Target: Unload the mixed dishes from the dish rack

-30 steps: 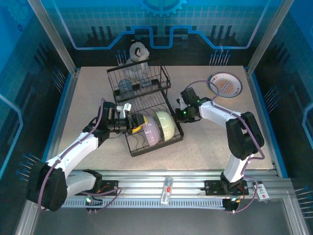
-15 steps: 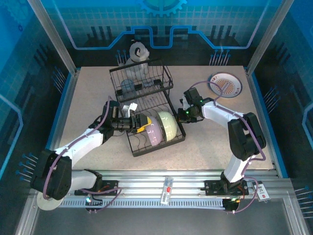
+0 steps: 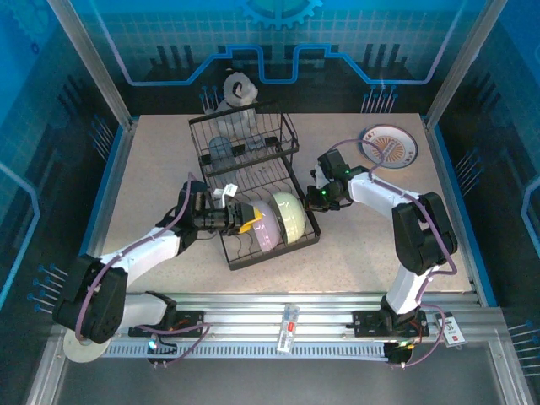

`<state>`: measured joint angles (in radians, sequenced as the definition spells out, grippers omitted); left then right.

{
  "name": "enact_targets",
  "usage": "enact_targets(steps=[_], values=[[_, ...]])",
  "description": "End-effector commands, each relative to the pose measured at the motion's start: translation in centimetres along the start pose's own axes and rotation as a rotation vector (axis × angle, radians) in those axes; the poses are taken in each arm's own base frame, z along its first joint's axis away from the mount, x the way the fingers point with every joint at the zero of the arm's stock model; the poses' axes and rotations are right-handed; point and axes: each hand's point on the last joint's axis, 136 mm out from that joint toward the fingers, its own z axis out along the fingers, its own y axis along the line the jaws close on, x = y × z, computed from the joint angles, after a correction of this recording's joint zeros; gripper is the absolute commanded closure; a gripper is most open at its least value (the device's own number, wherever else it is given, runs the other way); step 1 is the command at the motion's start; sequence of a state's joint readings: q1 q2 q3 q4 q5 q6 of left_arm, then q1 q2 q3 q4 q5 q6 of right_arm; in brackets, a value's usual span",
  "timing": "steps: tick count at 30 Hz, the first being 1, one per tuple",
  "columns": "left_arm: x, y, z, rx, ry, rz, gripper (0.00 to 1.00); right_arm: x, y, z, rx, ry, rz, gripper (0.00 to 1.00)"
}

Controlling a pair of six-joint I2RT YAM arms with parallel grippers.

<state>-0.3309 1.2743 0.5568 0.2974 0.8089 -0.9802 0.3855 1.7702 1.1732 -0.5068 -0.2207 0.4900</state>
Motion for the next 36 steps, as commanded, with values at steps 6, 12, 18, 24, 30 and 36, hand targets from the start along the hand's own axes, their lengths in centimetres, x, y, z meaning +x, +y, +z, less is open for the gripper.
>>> enact_targets(steps=[6,12,18,24,30,36], values=[[0.8,0.5,0.3,0.025,0.003,-0.036,0.73,0.7,-2.4,0.9,0.044,0.043,0.138,1.0],[0.9,0.6,0.4,0.04,0.004,-0.046,0.82,0.7,-2.4,0.8,0.036,0.036,0.142,1.0],[0.7,1.7,0.8,0.045,0.007,-0.084,0.98,0.5,-2.0,0.6,0.02,0.025,0.142,1.0],[0.3,1.5,1.4,0.09,0.021,-0.07,1.0,0.3,-1.8,0.4,0.017,0.025,0.133,1.0],[0.7,0.3,1.7,0.181,0.082,0.002,1.0,0.1,-1.5,0.3,0.019,0.036,0.11,1.0],[1.5,-0.5,1.5,0.249,0.123,0.062,1.0,0.0,-1.3,0.3,0.012,0.035,0.113,1.0]])
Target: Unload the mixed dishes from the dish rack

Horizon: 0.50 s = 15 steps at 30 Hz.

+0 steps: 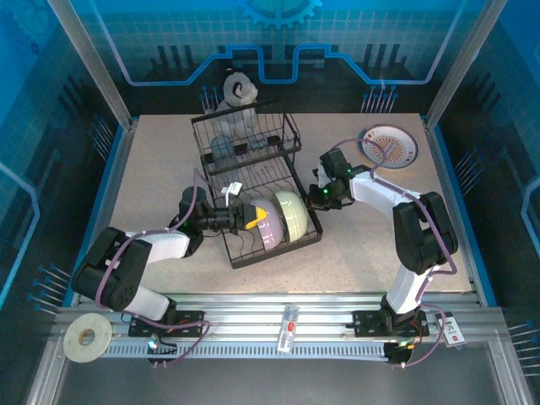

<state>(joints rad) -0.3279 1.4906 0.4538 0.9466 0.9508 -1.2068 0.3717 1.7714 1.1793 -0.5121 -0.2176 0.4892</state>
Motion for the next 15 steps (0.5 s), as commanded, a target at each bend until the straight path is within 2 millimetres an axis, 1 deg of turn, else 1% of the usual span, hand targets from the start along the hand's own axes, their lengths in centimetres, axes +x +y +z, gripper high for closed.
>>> enact_targets(steps=[1,8,15], values=[[1.7,0.4,0.2,0.029,0.071,0.015,1.0,0.4,-0.9,0.6,0.007,0.043,0.103,1.0],[1.6,-1.9,-0.3,0.114,0.029,0.155,1.0,0.4,-0.7,0.7,-0.004,0.042,0.108,1.0],[0.9,-2.0,-0.2,0.135,-0.027,0.232,1.0,0.3,-0.5,1.1,-0.015,0.046,0.112,1.0]])
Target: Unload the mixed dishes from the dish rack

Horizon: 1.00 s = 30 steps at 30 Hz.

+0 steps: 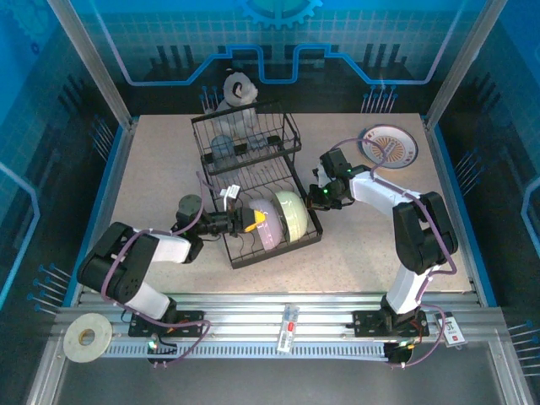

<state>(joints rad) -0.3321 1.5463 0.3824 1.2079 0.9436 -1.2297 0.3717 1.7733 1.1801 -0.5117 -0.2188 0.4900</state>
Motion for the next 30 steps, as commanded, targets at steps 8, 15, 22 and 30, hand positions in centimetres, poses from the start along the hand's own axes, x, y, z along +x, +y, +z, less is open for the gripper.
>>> enact_targets(steps=[8,15,22,30], values=[[-0.3,-2.8,1.0,0.091,-0.037,0.247,1.0,0.2,-0.2,1.0,-0.016,0.045,0.107,1.0],[-2.1,-2.9,1.0,0.073,-0.156,0.191,1.0,0.3,-0.2,1.0,-0.018,0.047,0.108,1.0],[-3.4,-4.1,1.2,0.101,-0.188,0.132,1.0,0.4,-0.1,1.2,-0.027,0.049,0.111,1.0],[-1.1,-5.0,2.3,0.142,-0.002,0.214,1.0,0.5,0.0,1.1,-0.033,0.05,0.105,1.0]])
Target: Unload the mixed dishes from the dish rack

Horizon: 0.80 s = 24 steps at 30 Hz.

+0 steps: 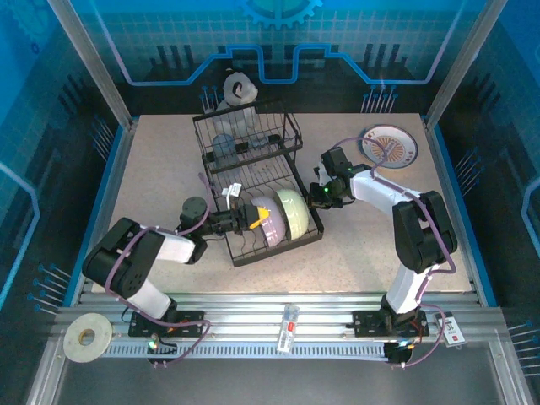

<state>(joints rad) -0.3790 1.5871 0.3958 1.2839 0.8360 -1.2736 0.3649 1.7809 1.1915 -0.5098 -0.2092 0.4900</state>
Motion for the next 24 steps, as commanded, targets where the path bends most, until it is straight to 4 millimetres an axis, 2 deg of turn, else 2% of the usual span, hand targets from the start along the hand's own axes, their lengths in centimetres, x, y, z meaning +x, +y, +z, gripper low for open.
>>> enact_targets(steps=[1,5,13,17,24], values=[[0.2,-4.7,1.3,0.141,0.087,0.222,1.0,1.1,0.3,1.1,-0.04,0.065,0.1,1.0],[1.6,-5.8,1.7,0.183,0.201,0.283,1.0,1.1,0.2,1.0,-0.042,0.064,0.099,1.0],[2.1,-6.3,1.7,0.204,0.243,0.329,1.0,0.9,0.3,0.7,-0.048,0.061,0.099,1.0],[2.1,-6.0,1.7,0.198,0.244,0.323,1.0,1.0,0.3,0.5,-0.045,0.057,0.093,1.0],[2.5,-7.3,1.8,0.226,0.283,0.348,1.0,0.9,0.4,0.4,-0.049,0.054,0.092,1.0]])
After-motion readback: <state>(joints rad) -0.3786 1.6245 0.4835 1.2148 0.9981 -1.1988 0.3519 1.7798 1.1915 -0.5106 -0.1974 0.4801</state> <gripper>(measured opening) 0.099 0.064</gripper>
